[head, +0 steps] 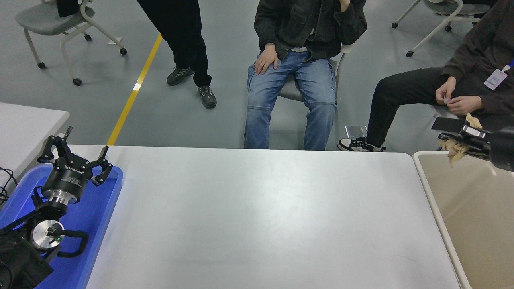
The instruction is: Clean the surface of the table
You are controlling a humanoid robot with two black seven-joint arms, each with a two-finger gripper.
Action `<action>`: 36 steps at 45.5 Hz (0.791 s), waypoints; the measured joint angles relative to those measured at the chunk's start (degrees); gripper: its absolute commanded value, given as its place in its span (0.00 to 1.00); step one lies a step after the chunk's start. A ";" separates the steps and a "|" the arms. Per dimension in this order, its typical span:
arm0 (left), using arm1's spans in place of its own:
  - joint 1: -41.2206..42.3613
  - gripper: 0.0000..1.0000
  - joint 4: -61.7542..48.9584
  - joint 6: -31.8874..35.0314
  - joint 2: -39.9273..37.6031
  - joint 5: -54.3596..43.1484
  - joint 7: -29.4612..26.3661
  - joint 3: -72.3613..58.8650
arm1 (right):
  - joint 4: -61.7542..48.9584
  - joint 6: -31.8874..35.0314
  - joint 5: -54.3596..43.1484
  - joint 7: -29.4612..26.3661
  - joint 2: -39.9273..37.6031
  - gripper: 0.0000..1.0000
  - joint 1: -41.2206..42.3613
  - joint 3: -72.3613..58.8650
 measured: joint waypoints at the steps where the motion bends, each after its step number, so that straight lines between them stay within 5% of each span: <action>1: 0.00 1.00 0.00 0.00 0.00 0.00 0.00 0.00 | -0.02 0.05 0.39 0.05 -0.49 0.00 -0.03 0.20; 36: 0.00 1.00 -0.01 0.00 -0.01 0.01 -0.07 0.00 | -11.49 -0.10 22.65 8.14 -5.97 0.00 -10.58 1.88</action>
